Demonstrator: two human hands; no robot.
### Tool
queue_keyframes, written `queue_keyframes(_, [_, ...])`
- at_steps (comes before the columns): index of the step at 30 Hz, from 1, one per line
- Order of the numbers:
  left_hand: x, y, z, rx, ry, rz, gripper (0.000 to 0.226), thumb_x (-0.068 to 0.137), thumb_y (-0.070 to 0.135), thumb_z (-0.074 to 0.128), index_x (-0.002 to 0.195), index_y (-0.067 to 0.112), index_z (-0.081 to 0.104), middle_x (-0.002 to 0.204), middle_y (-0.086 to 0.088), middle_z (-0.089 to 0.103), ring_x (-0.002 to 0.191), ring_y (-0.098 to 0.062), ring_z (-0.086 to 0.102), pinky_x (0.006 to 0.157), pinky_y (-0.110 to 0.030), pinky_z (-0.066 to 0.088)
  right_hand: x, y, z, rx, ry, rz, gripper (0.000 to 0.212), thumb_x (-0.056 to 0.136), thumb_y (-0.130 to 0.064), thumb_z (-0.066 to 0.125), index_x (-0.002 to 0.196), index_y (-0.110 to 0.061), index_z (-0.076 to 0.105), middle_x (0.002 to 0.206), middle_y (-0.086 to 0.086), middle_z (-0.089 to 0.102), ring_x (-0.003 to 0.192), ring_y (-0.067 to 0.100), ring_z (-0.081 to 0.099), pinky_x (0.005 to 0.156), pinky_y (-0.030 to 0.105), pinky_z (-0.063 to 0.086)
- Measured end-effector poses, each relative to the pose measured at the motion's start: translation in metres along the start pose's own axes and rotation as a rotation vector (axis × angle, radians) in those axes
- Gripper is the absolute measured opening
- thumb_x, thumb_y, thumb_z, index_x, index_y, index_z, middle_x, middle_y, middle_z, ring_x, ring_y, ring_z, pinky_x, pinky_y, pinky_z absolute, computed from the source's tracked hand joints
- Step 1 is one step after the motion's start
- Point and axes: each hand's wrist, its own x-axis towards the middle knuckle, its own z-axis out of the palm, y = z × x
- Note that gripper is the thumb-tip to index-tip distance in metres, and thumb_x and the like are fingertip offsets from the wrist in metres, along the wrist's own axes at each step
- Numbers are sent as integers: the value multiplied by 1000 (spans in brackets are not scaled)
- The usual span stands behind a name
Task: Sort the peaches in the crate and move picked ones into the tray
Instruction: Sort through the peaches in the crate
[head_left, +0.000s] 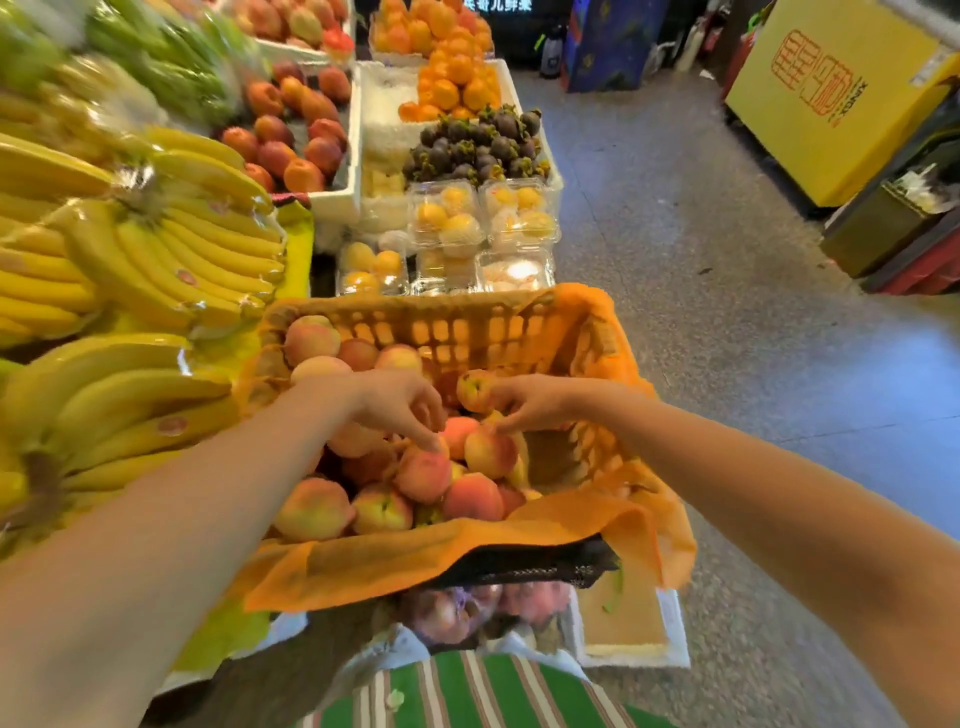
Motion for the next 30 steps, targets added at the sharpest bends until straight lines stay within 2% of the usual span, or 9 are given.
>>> queue_keyframes(3, [-19,-1,15,180,30,-18,50,71,58,73,114,38,60,105,15,60,98,-10,57,90,-33,48,17,-4,21,-70,-25,105,58,91,-41,59,143,-22,38,143,4,43,129,25,44,103,37,42])
queue_keyframes(7, [-23,10,26,474,24,-24,77,63,75,66,128,38,47,103,13,52,91,-13,44,92,-36,41,24,-3,39,19,-5,133,57,90,-36,63,140,-24,39,136,4,47,118,23,50,89,31,49])
queue_keyframes(12, [-15,14,29,537,29,27,77,68,69,68,130,27,48,115,2,58,88,-16,49,74,-32,42,11,8,29,210,6,72,51,86,-31,69,130,-25,45,127,1,47,111,17,52,86,29,53])
queue_keyframes(15, [-12,9,20,262,95,32,73,70,59,71,131,29,47,117,3,55,96,-17,52,77,-33,48,-7,14,12,425,60,59,58,80,-33,75,130,-24,46,125,-1,51,109,13,55,81,22,50])
queue_keyframes(19, [-11,9,2,-380,253,73,59,78,27,75,130,32,47,130,3,48,114,-18,51,87,-30,48,-28,20,-11,857,75,-38,48,88,-22,67,132,-15,50,131,13,55,116,24,59,93,32,53])
queue_keyframes(21, [-12,12,-4,-813,230,117,49,81,12,71,122,32,53,129,-5,52,107,-23,60,81,-30,54,-38,22,-20,1086,51,-92,47,90,-25,60,134,-10,49,131,17,56,117,29,59,92,33,54])
queue_keyframes(23, [-10,15,-5,-1139,150,189,49,83,-1,62,121,29,56,128,-14,51,100,-27,63,75,-30,56,-44,20,-28,1279,33,-65,51,89,-35,54,134,-11,48,125,18,59,106,32,63,78,32,57])
queue_keyframes(27, [-6,30,-5,-1383,51,304,39,85,19,58,123,25,60,125,-12,50,102,-29,57,74,-31,57,-48,18,-31,1449,105,8,50,93,-47,41,127,-12,50,111,19,59,84,29,65,58,32,54])
queue_keyframes(30, [0,39,-5,-1348,109,274,28,95,30,55,122,26,63,128,-9,51,105,-28,61,78,-35,58,-56,23,-29,1412,93,-3,61,88,-58,49,131,-14,49,112,16,60,86,25,63,59,27,54])
